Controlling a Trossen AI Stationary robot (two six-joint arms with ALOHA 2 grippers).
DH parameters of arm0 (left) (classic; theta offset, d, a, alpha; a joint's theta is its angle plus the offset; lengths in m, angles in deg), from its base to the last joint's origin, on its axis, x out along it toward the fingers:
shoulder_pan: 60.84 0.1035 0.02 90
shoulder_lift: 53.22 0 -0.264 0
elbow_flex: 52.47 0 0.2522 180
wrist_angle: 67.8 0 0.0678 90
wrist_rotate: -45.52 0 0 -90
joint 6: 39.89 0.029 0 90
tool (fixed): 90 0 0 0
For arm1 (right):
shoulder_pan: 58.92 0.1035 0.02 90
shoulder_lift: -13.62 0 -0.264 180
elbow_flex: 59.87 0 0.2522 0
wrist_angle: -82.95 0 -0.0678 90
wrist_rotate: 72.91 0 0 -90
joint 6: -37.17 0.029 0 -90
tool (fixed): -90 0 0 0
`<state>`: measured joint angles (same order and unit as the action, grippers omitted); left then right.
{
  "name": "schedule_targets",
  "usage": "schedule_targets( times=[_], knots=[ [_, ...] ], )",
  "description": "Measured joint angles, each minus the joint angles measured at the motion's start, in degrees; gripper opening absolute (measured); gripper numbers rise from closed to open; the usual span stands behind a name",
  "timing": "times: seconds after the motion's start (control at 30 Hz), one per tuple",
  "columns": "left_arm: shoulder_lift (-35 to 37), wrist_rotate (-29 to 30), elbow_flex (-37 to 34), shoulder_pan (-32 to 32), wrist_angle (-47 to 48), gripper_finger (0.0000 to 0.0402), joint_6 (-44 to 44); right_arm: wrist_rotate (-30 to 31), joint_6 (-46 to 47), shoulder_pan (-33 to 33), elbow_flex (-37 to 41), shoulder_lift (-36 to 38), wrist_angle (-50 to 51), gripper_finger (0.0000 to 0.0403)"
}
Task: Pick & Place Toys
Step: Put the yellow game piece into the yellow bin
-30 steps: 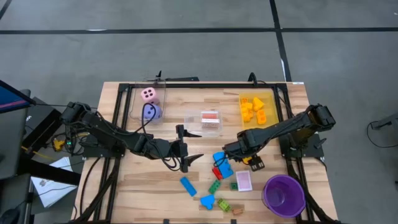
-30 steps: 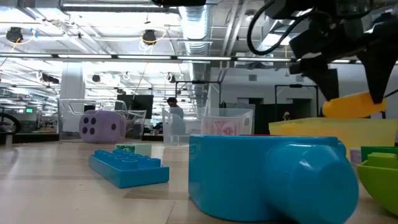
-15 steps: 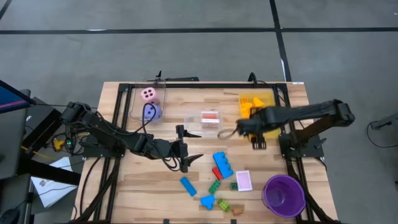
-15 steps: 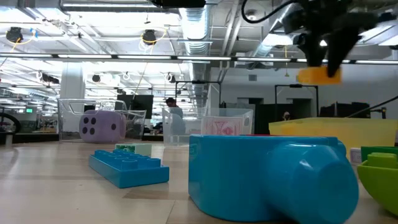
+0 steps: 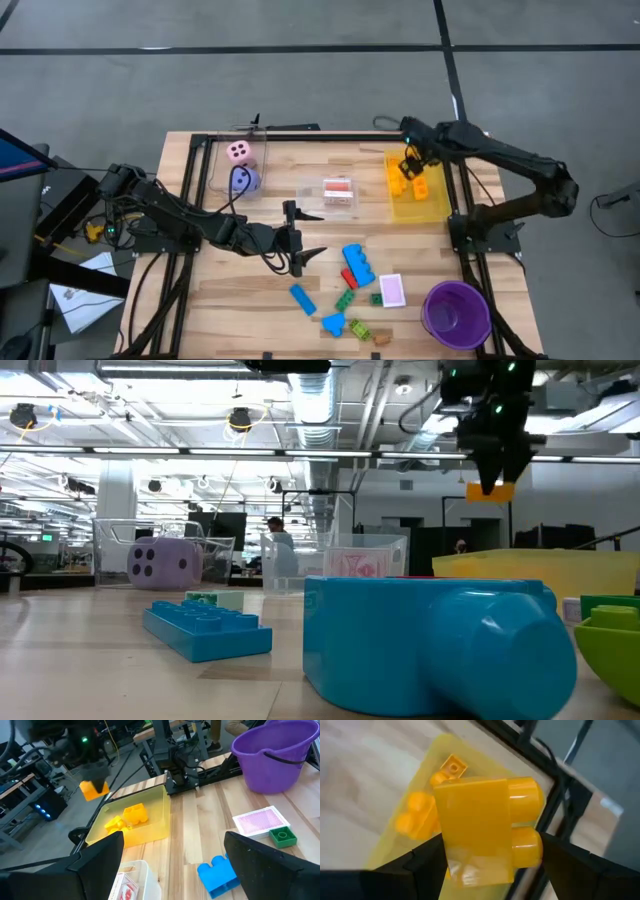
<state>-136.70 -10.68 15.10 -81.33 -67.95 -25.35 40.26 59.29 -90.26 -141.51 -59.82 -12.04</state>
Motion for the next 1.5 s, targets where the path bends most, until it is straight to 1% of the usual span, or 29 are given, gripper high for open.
schedule_targets(
  times=[0.13, 0.2, 0.27, 0.57, 0.87, 1.03, 1.5],
  knots=[
    [0.0, 0.0, 0.0, 0.0, 0.0, 0.0342, -0.01, -6.84, 2.64, -6.64, 0.0, -3.28, -2.21, 0.0282],
    [0.0, 0.02, 0.0, 0.0, 0.0, 0.0342, 0.0, -10.02, 3.43, -8.65, 0.0, -5.17, -2.65, 0.0282],
    [0.0, 0.02, 0.0, 0.0, 0.0, 0.0342, -0.01, -11.63, 3.49, -9.68, 0.0, -7.22, -3.27, 0.0282],
    [0.0, 0.02, 0.0, 0.0, 0.0, 0.0342, -0.02, -11.27, 4.03, -10.14, 0.0, -15.62, -4.31, 0.0282],
    [0.0, 0.02, 0.0, 0.0, 0.0, 0.0342, -0.19, -10.81, 3.18, -12.94, 0.0, -20.56, -5.89, 0.0282],
    [0.0, 0.02, 0.0, 0.0, 0.02, 0.0342, -0.21, -10.91, 2.44, -13.52, 0.0, -20.42, -7.8, 0.0282],
    [0.0, 0.02, 0.0, 0.0, 0.1, 0.0342, -0.25, -11.13, 1.24, -12.5, 0.02, -20.57, -7.52, 0.0282]
  ],
)
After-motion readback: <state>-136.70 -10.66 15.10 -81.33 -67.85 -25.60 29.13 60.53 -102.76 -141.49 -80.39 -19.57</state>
